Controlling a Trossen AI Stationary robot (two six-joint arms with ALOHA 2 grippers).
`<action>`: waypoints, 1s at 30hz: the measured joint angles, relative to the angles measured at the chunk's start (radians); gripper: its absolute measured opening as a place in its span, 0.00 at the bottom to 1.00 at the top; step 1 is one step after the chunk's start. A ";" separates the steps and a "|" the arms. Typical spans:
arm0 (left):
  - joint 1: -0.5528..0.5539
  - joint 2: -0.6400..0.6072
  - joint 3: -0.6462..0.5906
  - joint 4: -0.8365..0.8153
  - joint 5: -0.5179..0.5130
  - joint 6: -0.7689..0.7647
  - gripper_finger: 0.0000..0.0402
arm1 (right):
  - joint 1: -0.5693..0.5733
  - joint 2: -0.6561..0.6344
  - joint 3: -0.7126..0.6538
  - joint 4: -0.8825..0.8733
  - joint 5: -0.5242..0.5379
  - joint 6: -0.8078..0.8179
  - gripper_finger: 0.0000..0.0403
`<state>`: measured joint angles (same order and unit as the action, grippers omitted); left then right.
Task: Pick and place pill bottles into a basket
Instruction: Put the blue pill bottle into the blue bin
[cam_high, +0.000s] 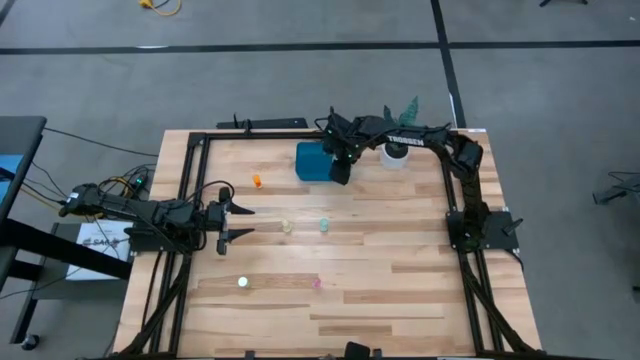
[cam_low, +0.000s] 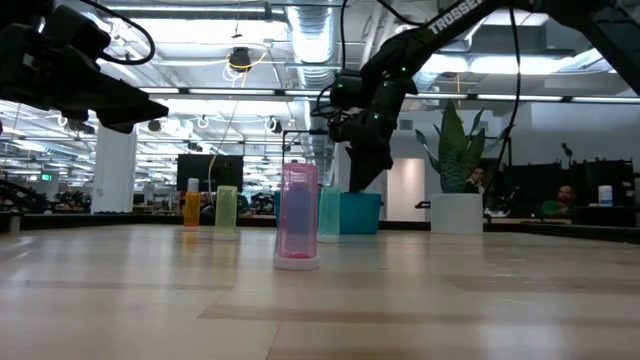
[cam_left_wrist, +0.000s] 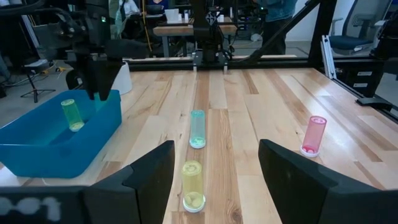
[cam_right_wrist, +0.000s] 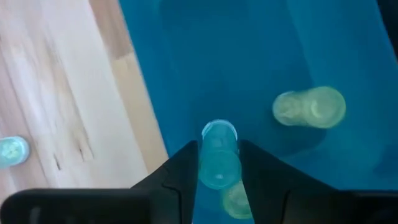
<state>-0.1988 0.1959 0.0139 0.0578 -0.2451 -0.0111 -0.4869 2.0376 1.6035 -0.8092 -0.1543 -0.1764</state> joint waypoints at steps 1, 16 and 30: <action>0.000 0.000 0.000 0.000 0.000 0.000 0.56 | -0.001 0.000 0.000 0.000 0.001 0.000 0.28; 0.000 0.000 0.000 0.000 -0.001 0.000 0.56 | 0.000 0.000 0.020 0.024 0.001 0.001 0.41; 0.000 0.000 0.000 0.000 -0.002 0.000 0.56 | 0.151 -0.075 0.284 -0.321 -0.114 -0.238 0.45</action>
<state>-0.1987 0.1959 0.0139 0.0578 -0.2468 -0.0110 -0.3355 1.9625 1.8874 -1.1304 -0.2680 -0.4142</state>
